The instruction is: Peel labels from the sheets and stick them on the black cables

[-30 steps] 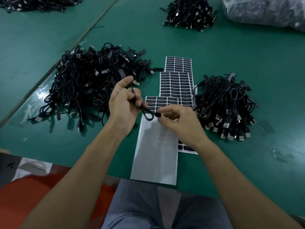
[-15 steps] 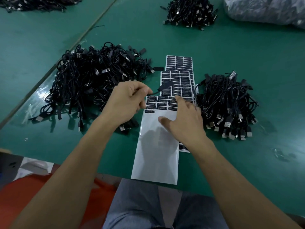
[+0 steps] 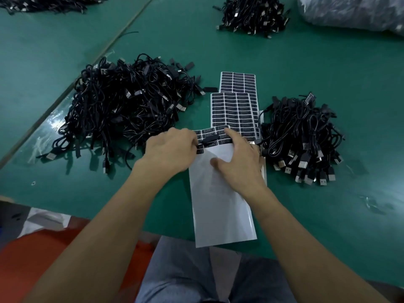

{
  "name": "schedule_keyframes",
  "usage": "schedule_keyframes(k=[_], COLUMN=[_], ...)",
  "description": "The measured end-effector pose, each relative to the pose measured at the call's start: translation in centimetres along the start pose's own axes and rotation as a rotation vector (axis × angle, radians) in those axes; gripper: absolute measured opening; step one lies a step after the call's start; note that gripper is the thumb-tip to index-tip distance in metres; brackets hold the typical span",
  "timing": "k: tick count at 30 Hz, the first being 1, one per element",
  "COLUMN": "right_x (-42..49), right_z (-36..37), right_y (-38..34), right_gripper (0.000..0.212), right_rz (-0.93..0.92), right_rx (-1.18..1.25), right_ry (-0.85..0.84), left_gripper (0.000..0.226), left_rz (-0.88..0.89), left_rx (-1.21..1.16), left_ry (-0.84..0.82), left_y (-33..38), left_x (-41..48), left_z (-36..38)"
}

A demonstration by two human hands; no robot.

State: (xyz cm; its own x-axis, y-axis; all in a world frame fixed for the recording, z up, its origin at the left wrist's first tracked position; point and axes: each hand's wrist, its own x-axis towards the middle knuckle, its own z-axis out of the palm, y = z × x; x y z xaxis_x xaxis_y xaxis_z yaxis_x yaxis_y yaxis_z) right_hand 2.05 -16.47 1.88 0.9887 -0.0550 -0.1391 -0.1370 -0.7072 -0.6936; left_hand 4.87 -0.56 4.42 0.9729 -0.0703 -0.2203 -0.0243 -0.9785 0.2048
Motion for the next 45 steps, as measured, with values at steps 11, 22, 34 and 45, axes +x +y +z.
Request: schedule_keyframes(k=[11,22,34,45], right_x=[-0.2,1.0,1.6,2.0], right_z=[0.5,0.3,-1.8,-1.8], right_y=[0.1,-1.4,0.0,-0.4], right_gripper=[0.073,0.083,0.023,0.059], right_rz=[-0.029,0.04,0.209,0.274], right_rx=[0.099,0.028,0.436,0.505], right_ry=[0.047,0.007,0.111,0.035], left_gripper=[0.023,0.012,0.014,0.016], left_rz=[0.138,0.152,0.118,0.236], left_rx=[-0.078,-0.536,-0.849,-0.534], left_ry=[0.271,0.362,0.416,0.462], left_y=[1.7,0.3,0.1,0.7], left_x=[1.7,1.4,1.3,0.7], left_z=[3.3,4.4,4.0,5.7])
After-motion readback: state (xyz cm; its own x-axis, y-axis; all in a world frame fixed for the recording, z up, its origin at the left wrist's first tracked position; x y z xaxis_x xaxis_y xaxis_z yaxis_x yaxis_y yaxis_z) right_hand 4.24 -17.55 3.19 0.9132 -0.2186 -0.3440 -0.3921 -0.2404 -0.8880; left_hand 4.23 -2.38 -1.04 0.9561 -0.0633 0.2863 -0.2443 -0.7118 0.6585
